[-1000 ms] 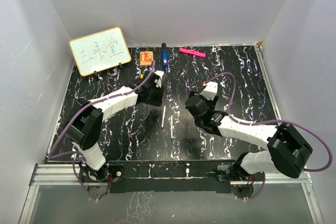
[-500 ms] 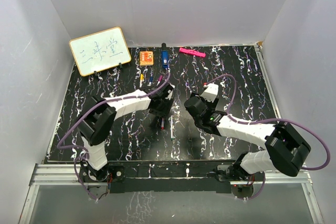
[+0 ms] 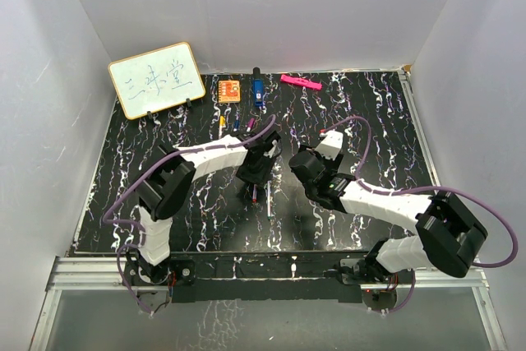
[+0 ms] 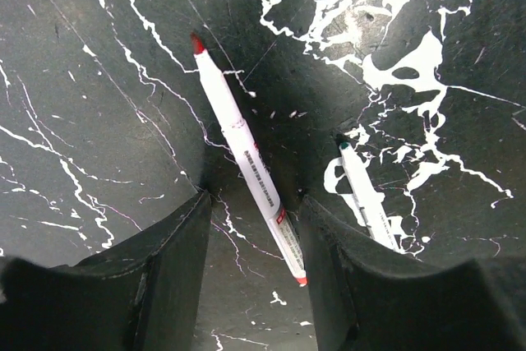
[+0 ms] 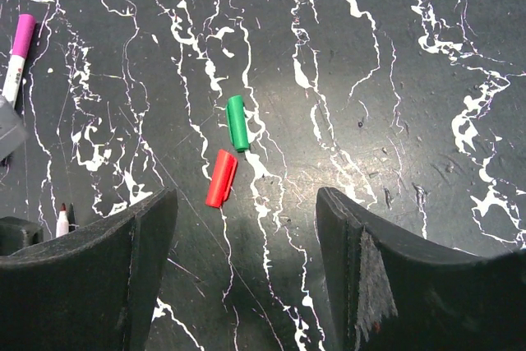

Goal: Insert the pens into the pen caps

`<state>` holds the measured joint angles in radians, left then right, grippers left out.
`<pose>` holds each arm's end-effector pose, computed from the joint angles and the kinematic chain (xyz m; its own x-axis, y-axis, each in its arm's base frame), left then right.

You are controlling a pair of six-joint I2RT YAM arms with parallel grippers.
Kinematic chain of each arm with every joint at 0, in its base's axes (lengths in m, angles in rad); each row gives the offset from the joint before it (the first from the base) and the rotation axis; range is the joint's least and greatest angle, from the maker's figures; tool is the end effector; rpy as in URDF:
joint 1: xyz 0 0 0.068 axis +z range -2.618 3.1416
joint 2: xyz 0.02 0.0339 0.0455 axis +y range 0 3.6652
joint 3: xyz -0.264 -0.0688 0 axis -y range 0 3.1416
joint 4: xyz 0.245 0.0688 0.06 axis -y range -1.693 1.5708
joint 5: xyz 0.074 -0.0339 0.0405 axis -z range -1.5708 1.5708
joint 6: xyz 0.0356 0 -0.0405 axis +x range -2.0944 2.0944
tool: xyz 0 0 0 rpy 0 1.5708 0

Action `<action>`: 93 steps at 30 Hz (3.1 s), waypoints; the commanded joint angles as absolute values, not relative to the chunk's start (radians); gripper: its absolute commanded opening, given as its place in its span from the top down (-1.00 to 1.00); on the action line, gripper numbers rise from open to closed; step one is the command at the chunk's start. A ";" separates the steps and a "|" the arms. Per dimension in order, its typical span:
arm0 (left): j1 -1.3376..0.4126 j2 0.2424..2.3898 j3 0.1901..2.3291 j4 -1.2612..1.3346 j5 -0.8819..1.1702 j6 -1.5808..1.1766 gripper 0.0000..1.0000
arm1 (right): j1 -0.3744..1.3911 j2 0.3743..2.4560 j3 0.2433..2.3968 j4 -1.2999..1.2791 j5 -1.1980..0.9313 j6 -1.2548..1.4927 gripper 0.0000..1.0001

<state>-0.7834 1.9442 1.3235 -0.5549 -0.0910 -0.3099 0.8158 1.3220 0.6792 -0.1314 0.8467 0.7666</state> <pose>0.2805 -0.2748 0.1646 -0.8295 0.3976 -0.3922 0.4463 0.8941 -0.0375 0.1954 0.1688 0.2023 -0.4252 0.2188 -0.8783 0.2492 0.9611 0.1187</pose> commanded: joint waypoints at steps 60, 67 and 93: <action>-0.626 1.954 1.258 -0.526 0.066 -0.100 1.00 | 0.800 1.513 0.829 -0.304 0.838 0.895 0.22; -0.626 1.826 1.249 -0.597 0.068 -0.093 1.00 | 0.801 1.580 0.875 -0.304 0.769 0.929 0.13; -0.624 1.450 1.169 -0.570 0.098 -0.127 1.00 | 0.733 1.705 0.993 -0.373 0.731 1.002 0.19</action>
